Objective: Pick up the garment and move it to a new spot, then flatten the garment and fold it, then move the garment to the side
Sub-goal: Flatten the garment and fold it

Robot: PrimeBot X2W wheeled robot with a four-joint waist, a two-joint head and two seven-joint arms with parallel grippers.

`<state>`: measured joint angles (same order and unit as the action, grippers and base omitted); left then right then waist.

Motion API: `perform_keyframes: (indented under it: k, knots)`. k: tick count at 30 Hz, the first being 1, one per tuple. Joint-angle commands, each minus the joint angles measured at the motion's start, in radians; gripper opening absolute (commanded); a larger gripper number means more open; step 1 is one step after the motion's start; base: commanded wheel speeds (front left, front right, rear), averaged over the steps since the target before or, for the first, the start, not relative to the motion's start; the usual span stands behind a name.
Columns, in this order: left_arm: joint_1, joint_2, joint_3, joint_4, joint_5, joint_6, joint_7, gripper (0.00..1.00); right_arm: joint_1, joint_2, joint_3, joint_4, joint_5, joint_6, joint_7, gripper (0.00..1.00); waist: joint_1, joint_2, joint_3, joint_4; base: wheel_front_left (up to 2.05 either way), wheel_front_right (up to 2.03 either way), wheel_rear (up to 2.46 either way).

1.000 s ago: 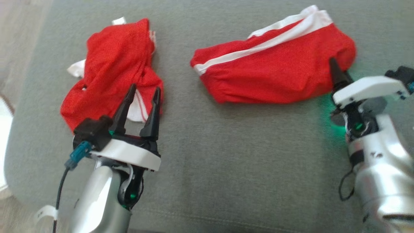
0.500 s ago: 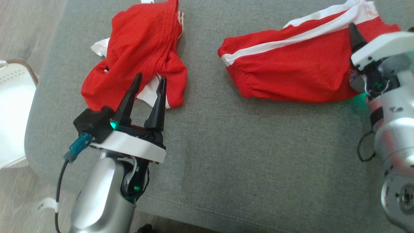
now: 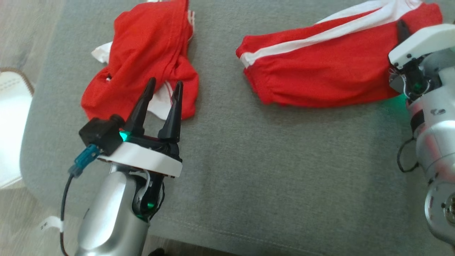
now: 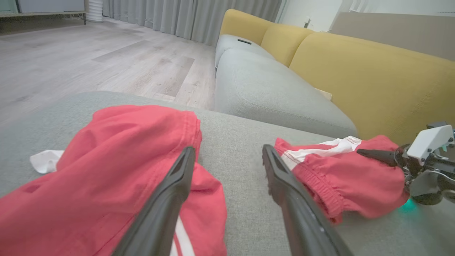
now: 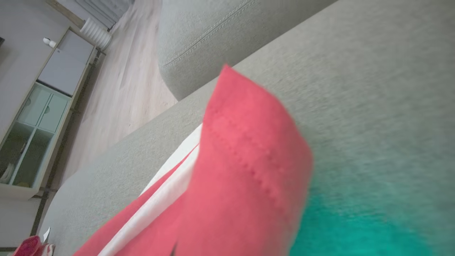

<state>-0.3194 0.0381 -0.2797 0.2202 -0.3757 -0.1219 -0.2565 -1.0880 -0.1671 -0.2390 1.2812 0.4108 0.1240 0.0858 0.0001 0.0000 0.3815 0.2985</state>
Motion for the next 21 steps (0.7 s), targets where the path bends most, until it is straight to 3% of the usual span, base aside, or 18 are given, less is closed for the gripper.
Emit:
perform_keyframes:
  k: [1,13,21]
  knots:
    - [-0.029,0.012,0.036,-0.036,-0.004,0.004,-0.005,1.00,0.013,0.010,0.010,-0.031,0.002,0.007,-0.020,0.00,-0.0001,0.0000,-0.016,-0.023,0.00,0.00,0.00]
    - [0.012,0.012,0.046,-0.030,0.020,0.003,-0.005,1.00,0.173,-0.031,-0.014,-0.157,0.065,0.007,-0.121,0.00,-0.0001,0.0000,-0.110,-0.122,0.00,0.00,0.00]
    - [0.052,0.012,0.055,-0.035,0.033,0.004,-0.005,1.00,0.284,-0.032,-0.044,-0.221,0.063,0.007,-0.147,0.00,-0.0001,0.0000,-0.144,-0.150,0.00,0.00,0.00]
